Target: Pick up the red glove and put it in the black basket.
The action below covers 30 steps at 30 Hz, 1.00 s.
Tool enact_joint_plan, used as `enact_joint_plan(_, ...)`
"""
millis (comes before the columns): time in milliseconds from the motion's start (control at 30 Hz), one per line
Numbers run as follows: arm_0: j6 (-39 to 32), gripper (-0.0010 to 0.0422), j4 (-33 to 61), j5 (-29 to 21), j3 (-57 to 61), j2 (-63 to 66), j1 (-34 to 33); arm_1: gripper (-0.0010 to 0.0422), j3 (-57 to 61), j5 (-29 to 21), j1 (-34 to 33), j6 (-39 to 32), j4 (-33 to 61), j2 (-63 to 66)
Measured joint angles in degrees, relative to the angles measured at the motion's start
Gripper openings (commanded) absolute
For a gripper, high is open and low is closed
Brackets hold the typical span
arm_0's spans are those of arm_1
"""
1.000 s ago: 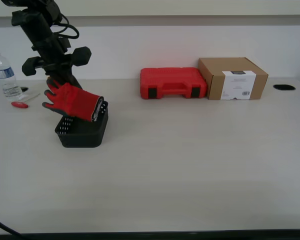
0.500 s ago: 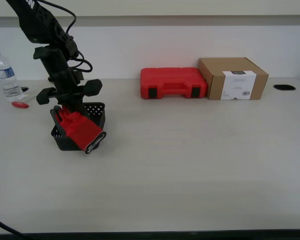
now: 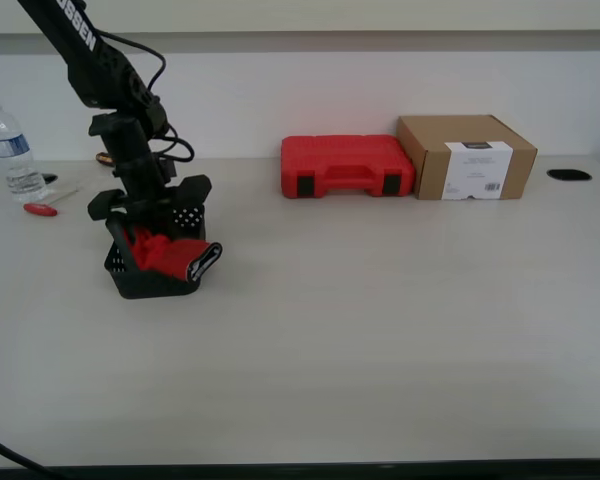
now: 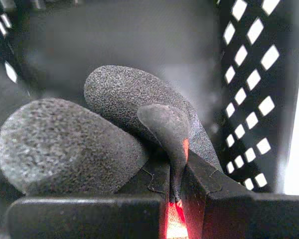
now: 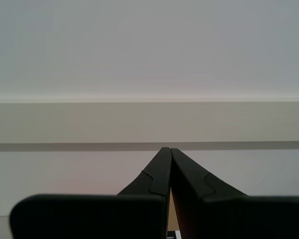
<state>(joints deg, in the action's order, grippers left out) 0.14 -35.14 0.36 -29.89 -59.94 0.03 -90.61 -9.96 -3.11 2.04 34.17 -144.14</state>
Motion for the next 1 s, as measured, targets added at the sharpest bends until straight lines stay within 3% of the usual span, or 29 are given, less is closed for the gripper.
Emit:
enact_joint_plan(167, 0.00, 0.0000, 0.00, 0.02, 0.00, 0.00, 0.00, 0.0004, -3.26, -0.70, 0.00, -0.46, 1.29, 1.70)
enact_joint_plan(233, 0.00, 0.0000, 0.13, 0.02, 0.00, 0.00, -0.02, 0.0024, -4.81, -1.31, 0.02, -1.73, 1.84, 1.97)
enact_joint_plan(333, 0.00, 0.0000, 0.22, 0.00, 0.00, 0.00, 0.02, 0.0111, -5.18, 0.72, 0.04, -2.01, 3.17, 1.90)
enact_joint_plan(533, 0.00, 0.0000, 0.20, 0.00, 0.00, 0.00, -0.02, 0.0339, -4.83, 3.89, 0.04, -1.99, 7.06, 1.90)
enact_joint_plan(600, 0.00, 0.0000, 0.22, 0.00, 0.00, 0.00, -0.02, 0.0368, -5.01, 4.68, 0.00, -1.97, 8.83, 1.95)
enact_joint_plan(767, 0.00, 0.0000, 0.22, 0.00, 0.00, 0.00, -0.04, 0.0328, -5.01, 4.92, 0.00, -0.39, 10.56, 3.67)
enact_joint_plan(933, 0.00, 0.0000, 0.20, 0.00, 0.00, 0.00, -0.02, 0.0196, -6.40, 4.92, -0.02, -0.57, 9.05, 10.75)
enact_joint_plan(1000, 0.00, 0.0000, 0.42, 0.00, 0.00, 0.00, -0.02, 0.0119, -6.54, 3.34, -0.02, -0.59, 8.48, 15.10)
